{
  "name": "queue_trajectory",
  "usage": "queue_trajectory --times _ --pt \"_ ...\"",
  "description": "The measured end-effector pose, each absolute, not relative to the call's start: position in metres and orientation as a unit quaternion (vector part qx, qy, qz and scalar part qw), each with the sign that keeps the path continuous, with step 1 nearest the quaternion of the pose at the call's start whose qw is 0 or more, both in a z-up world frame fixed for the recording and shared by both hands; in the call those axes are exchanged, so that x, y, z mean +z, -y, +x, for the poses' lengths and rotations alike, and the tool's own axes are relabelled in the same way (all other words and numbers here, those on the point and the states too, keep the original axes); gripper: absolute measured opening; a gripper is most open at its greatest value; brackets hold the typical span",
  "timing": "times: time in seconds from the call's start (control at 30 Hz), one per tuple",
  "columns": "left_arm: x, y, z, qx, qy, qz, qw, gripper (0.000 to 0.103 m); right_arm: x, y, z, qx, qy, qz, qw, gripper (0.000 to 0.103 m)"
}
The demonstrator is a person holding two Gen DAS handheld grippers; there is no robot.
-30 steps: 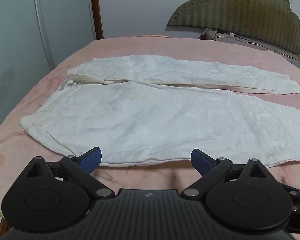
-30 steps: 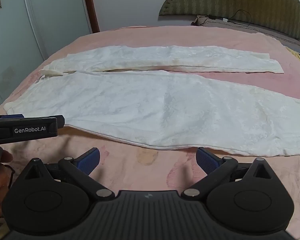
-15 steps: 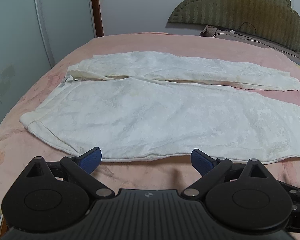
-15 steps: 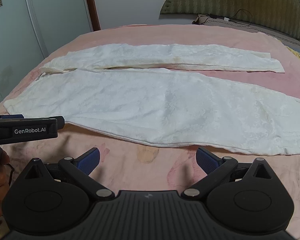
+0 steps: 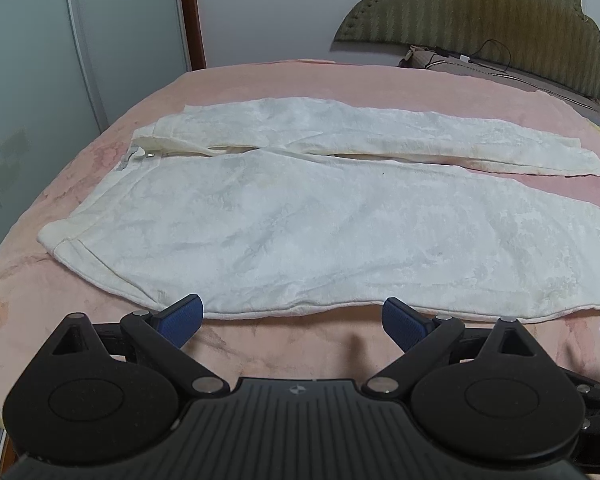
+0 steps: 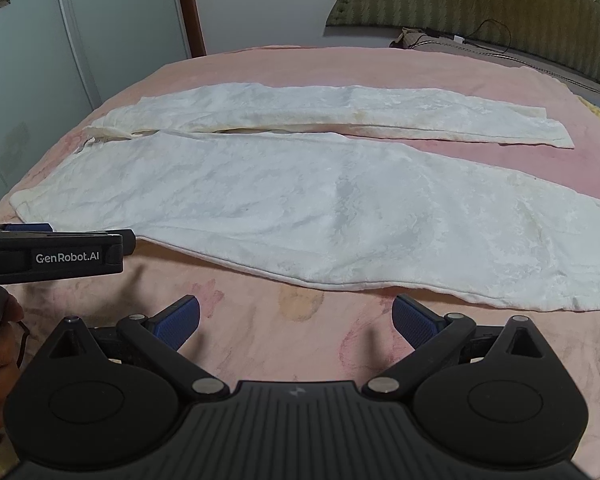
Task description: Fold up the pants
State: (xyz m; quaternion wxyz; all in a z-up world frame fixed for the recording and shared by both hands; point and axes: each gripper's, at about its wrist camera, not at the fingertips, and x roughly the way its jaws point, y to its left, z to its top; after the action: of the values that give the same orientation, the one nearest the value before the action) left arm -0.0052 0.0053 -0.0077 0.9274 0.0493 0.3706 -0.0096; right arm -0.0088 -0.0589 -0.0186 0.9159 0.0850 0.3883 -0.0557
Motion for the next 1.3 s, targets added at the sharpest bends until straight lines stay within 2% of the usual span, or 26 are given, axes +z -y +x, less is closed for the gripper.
queue_trajectory --times 1.3 --pt "-0.0092 -0.0068 -0.0046 -0.005 -0.373 0.054 0.926 0.098 -0.0152 0.0579 -0.0111 -0.036 -0.380 0.102 0.919 0.103"
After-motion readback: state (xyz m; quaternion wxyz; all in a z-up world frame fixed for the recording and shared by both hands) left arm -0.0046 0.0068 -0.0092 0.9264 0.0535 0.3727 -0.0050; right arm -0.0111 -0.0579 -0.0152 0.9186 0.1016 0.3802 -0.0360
